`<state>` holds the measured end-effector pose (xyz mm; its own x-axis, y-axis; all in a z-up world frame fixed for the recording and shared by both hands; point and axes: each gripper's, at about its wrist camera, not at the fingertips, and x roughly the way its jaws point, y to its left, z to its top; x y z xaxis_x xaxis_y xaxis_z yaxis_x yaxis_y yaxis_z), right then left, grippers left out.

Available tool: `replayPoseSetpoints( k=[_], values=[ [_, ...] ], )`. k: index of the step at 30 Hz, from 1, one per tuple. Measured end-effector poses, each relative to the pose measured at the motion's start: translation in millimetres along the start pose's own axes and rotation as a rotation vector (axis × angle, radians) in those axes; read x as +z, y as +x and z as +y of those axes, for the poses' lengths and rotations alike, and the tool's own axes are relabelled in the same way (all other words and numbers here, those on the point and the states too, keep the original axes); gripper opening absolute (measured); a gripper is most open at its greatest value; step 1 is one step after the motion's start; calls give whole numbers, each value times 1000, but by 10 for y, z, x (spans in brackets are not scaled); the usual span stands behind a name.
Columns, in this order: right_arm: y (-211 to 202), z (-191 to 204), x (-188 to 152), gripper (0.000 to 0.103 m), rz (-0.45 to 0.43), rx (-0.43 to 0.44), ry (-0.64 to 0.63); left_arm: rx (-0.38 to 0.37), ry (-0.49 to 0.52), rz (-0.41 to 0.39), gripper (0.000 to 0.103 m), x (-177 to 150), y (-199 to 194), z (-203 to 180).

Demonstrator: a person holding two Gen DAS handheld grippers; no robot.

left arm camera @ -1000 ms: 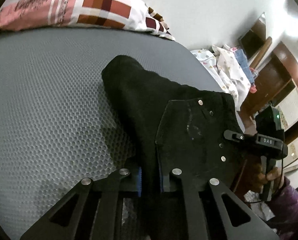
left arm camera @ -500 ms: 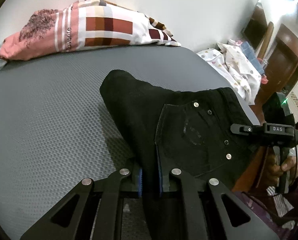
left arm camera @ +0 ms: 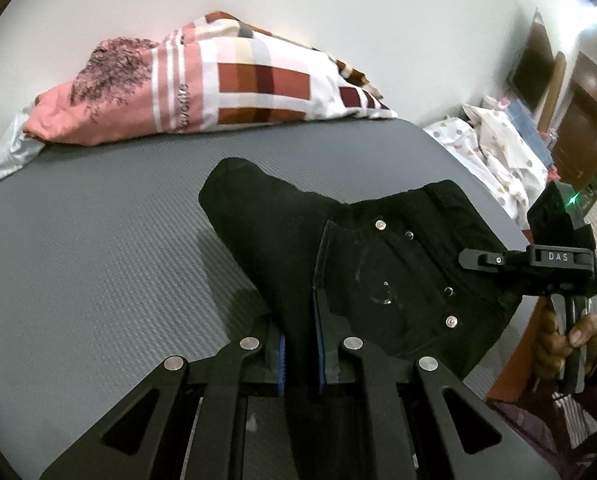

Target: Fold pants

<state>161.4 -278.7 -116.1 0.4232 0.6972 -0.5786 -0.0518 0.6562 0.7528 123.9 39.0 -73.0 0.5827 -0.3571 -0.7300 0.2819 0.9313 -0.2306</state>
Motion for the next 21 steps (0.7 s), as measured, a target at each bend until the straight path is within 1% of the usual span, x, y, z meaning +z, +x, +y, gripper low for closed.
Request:
replayPoseSetpoints(
  k=[7,21],
  values=[
    [340,183,275,24,18,21,-17,32,-34,-29,11,270,24,292],
    [1047,444,929,24,42,59,-45,102,-82,-66,11,785,277,904]
  ],
)
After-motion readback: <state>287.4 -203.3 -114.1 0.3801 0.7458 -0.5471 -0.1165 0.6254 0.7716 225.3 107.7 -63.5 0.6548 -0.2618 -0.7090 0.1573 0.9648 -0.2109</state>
